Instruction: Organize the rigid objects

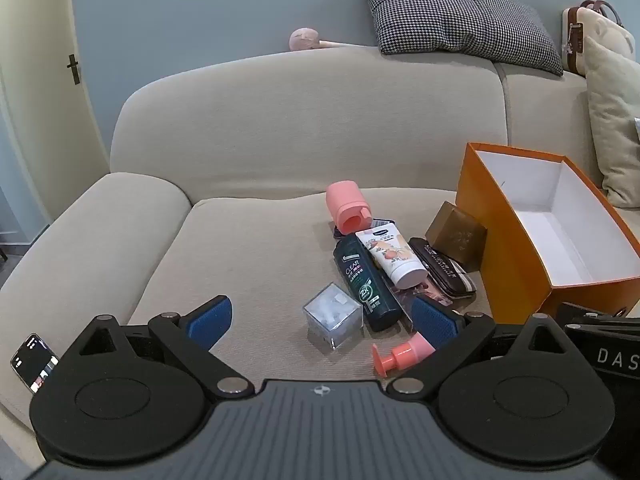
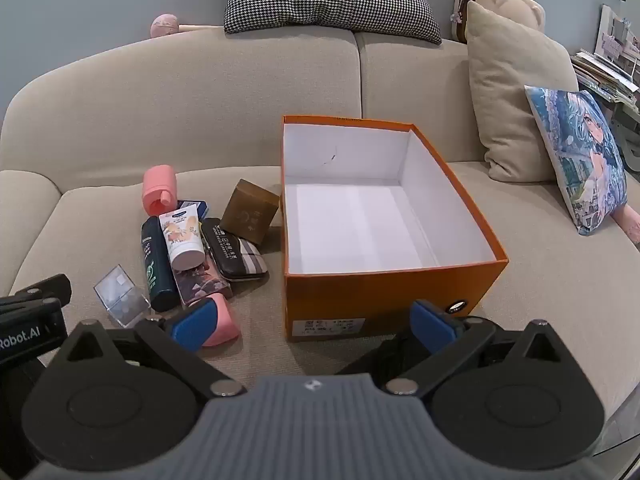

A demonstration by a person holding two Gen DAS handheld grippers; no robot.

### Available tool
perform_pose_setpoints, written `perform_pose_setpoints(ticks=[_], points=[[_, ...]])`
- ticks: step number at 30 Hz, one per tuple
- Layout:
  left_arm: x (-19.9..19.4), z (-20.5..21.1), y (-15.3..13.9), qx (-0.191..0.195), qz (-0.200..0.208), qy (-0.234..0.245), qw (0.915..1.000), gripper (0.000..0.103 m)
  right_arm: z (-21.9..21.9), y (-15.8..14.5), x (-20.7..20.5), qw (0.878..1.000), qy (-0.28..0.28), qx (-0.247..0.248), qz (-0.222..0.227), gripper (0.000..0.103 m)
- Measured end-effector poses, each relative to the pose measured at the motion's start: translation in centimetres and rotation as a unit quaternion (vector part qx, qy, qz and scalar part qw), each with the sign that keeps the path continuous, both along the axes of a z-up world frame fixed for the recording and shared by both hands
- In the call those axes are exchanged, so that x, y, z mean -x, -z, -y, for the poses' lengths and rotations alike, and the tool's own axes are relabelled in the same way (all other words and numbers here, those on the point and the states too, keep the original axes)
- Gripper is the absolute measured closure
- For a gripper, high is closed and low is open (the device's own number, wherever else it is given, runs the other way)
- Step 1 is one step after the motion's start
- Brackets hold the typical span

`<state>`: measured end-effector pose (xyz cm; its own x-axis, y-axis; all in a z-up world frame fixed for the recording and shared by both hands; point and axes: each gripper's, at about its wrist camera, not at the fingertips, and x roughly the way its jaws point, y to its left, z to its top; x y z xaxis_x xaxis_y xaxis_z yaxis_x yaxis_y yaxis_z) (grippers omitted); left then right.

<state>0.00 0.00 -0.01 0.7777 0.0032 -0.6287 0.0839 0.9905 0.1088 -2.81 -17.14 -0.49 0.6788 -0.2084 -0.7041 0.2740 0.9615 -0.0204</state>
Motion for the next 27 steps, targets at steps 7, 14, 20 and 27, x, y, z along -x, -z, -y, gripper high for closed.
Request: perform_pose_setpoints(ticks=[7, 14, 20, 27], points=[[-0.07, 0.11, -0.09, 0.008, 0.000, -0.001, 1.0000, 0.000, 0.08, 0.02, 0.00, 1.000, 0.002, 0.001, 0.000, 0.001], [-0.09, -0.25, -0.40, 0.012, -0.002, 0.003, 0.9999, 0.000, -0.03, 0.04, -0.01, 1.000, -0.001, 0.002, -0.001, 0.001], [-0.05, -0.31, -0.32, 0.015, -0.004, 0.002, 0.9999, 0.000, -0.20, -0.01, 0.02, 1.000, 0.000, 0.003, -0.001, 0.001], [0.02, -0.15, -0.14, 0.015, -0.002, 0.003, 0.9999, 0.000, 0.06, 0.06, 0.08, 1.000, 0.000, 0.003, -0.001, 0.001]])
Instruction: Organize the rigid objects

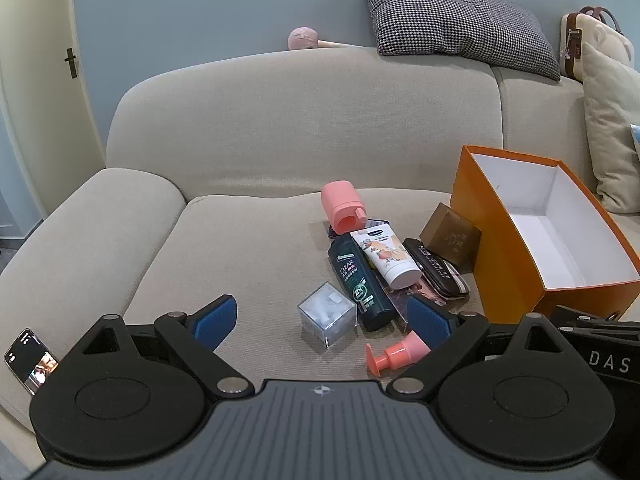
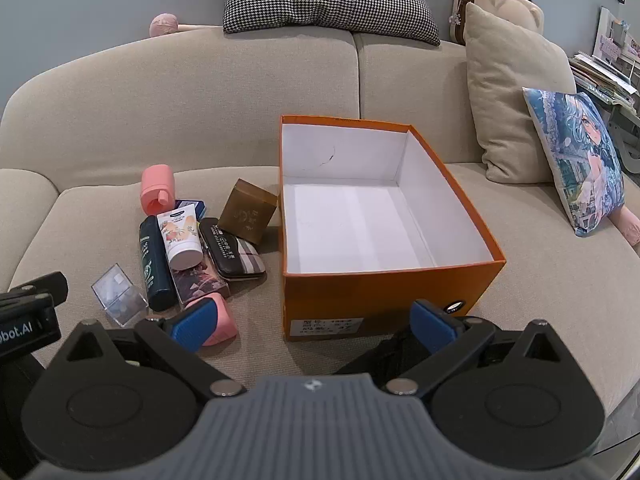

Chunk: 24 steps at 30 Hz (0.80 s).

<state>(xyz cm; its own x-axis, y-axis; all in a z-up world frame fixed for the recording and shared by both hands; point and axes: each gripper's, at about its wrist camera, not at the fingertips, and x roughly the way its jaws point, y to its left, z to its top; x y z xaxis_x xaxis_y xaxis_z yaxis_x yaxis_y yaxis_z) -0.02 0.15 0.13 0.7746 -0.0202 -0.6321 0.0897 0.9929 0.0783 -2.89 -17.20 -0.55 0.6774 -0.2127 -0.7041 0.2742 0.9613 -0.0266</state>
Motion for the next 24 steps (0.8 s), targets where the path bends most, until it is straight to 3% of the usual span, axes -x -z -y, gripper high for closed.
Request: perform_pose_setpoints(ticks=[24], points=[[0.14, 0.44, -0.01, 0.000, 0.004, 0.004, 1.0000, 0.000, -0.10, -0.06, 0.05, 1.000, 0.000, 0.001, 0.000, 0.001]])
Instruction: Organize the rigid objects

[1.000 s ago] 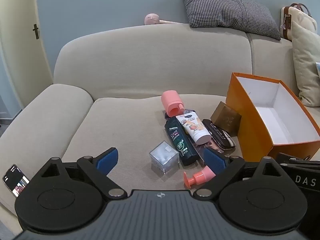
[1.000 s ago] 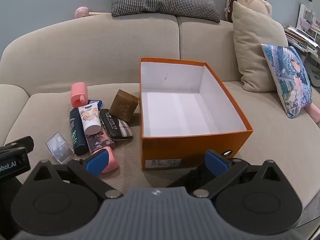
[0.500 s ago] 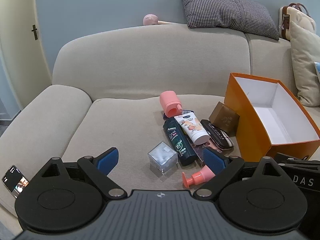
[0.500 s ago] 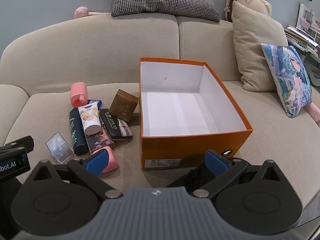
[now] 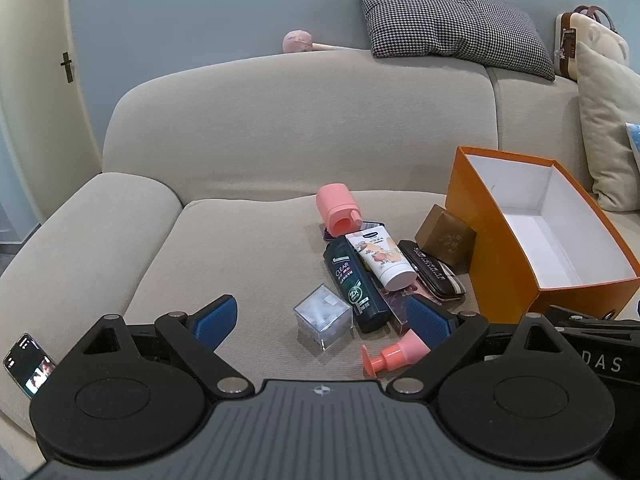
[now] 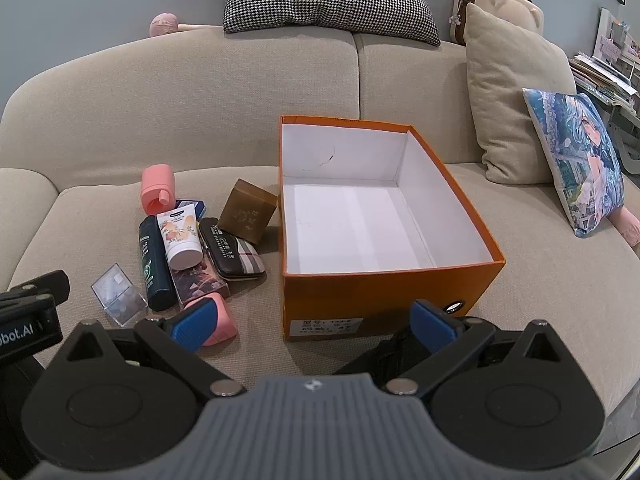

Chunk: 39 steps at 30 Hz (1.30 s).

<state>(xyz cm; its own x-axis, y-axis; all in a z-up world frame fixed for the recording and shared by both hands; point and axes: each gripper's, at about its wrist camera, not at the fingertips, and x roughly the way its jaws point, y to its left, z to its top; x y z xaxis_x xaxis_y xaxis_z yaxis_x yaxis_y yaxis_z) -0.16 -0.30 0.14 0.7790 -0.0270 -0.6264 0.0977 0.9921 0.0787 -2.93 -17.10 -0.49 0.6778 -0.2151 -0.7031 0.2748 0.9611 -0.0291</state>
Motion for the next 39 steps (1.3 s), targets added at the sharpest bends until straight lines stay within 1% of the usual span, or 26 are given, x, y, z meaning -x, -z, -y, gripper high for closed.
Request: perform_pose_setpoints(ticks=[19, 24, 27, 30, 32, 33, 34, 35, 36, 38, 39], points=[[0.0, 0.1, 0.1, 0.003, -0.004, 0.001, 1.0000, 0.000, 0.0, 0.1, -0.1, 1.000, 0.000, 0.000, -0.003, 0.001], [0.0, -0.1, 0.4, 0.019, -0.011, 0.010, 0.9997, 0.000, 0.0, 0.6, 0.0, 1.000, -0.002, -0.007, -0.007, 0.001], [-0.2, -0.6, 0.6, 0.046, -0.019, 0.025, 0.9984, 0.000, 0.2, 1.1, -0.2, 1.000, -0.005, -0.026, -0.005, 0.001], [-0.6, -0.8, 1.0, 0.057, -0.031, 0.032, 0.9973, 0.000, 0.6, 1.5, -0.2, 0.999, -0.008, -0.051, 0.003, 0.001], [-0.9, -1.1, 1.2, 0.065, -0.037, 0.034, 0.9966, 0.000, 0.5, 1.7, -0.6, 0.998, -0.014, -0.058, -0.002, 0.001], [-1.0, -1.3, 1.4, 0.071, -0.041, 0.036, 0.9960, 0.002, 0.4, 1.9, -0.8, 0.998, -0.019, -0.060, -0.004, 0.002], [-1.2, -1.4, 1.5, 0.074, -0.045, 0.037, 0.9955, 0.009, 0.3, 2.1, -0.9, 0.998, -0.026, -0.063, -0.005, 0.002], [-1.5, -1.6, 1.8, 0.074, -0.052, 0.036, 0.9952, 0.013, 0.2, 2.2, -1.1, 0.997, -0.032, -0.067, -0.006, 0.005], [-1.7, -1.7, 2.0, 0.074, -0.059, 0.036, 0.9948, 0.019, 0.0, 2.3, -1.3, 0.997, -0.040, -0.072, -0.007, 0.013], [-2.1, -2.1, 2.6, 0.074, -0.077, 0.037, 0.9936, 0.024, -0.4, 2.7, -1.8, 0.995, -0.057, -0.083, -0.014, 0.022], [-2.4, -2.3, 2.9, 0.076, -0.086, 0.041, 0.9926, 0.029, -0.6, 3.0, -2.2, 0.994, -0.065, -0.089, -0.020, 0.027]])
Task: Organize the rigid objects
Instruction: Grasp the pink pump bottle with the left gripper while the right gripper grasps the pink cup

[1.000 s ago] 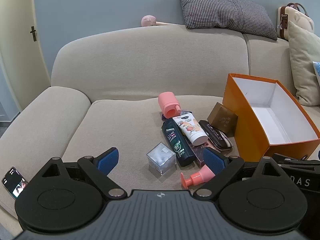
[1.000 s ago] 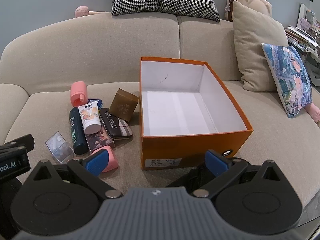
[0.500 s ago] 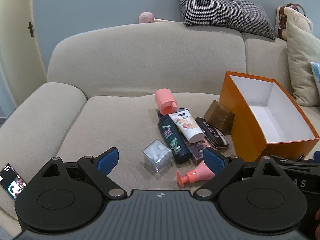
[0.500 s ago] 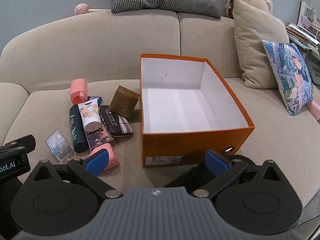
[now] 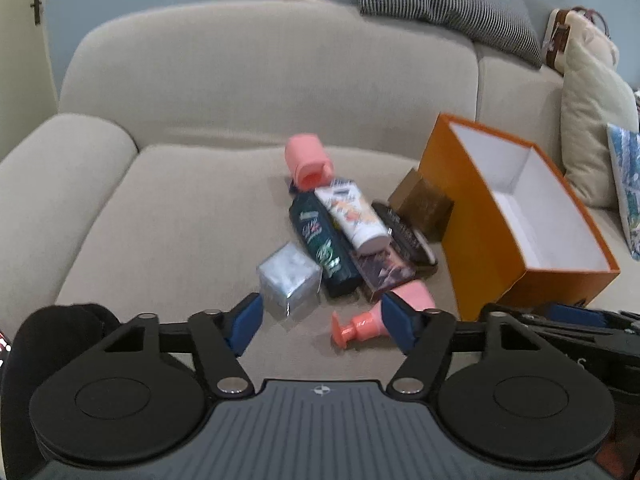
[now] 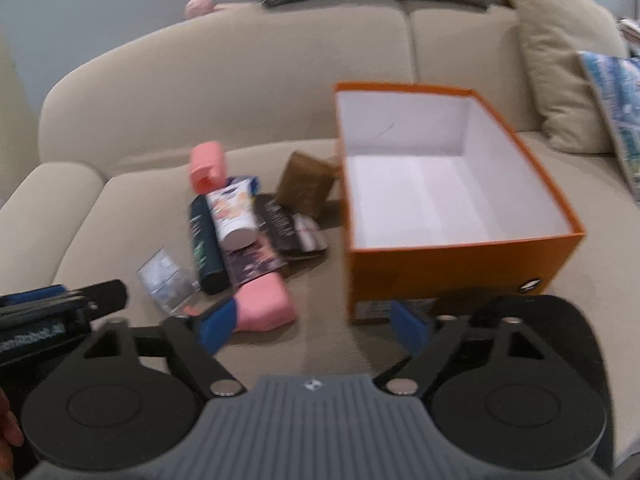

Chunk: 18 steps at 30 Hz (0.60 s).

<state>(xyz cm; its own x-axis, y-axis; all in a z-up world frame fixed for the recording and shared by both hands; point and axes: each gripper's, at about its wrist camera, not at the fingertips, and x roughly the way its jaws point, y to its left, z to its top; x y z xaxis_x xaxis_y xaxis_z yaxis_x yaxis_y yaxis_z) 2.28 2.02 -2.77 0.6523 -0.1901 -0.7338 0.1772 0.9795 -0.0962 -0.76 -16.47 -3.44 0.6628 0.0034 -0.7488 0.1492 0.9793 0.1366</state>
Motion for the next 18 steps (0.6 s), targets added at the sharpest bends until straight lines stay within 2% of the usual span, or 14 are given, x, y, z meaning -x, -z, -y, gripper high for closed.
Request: perform_pose_setpoints(ticks=[2, 10, 12, 15, 18], points=[[-0.5, -0.4, 0.5, 0.002, -0.014, 0.004, 0.9999, 0.033, -0.6, 0.5, -0.6, 1.000, -0.017, -0.012, -0.008, 0.033], [-2.9, -1.2, 2.5, 0.004, -0.061, 0.022, 0.9979, 0.064, -2.8, 2.9, -3.5, 0.996, -0.074, -0.032, -0.046, 0.062], [-3.5, -1.2, 3.0, 0.005, -0.074, 0.023, 0.9970, 0.064, -3.1, 3.6, -4.4, 0.994, -0.085, -0.038, -0.056, 0.067], [-4.5, -1.2, 3.8, 0.019, -0.092, 0.033, 0.9950, 0.067, -3.5, 4.2, -5.7, 0.993, -0.094, -0.035, -0.067, 0.068], [-5.9, -1.3, 5.2, 0.058, -0.135, 0.025, 0.9888, 0.068, -3.5, 4.6, -7.1, 0.992, -0.100, -0.027, -0.076, 0.074]])
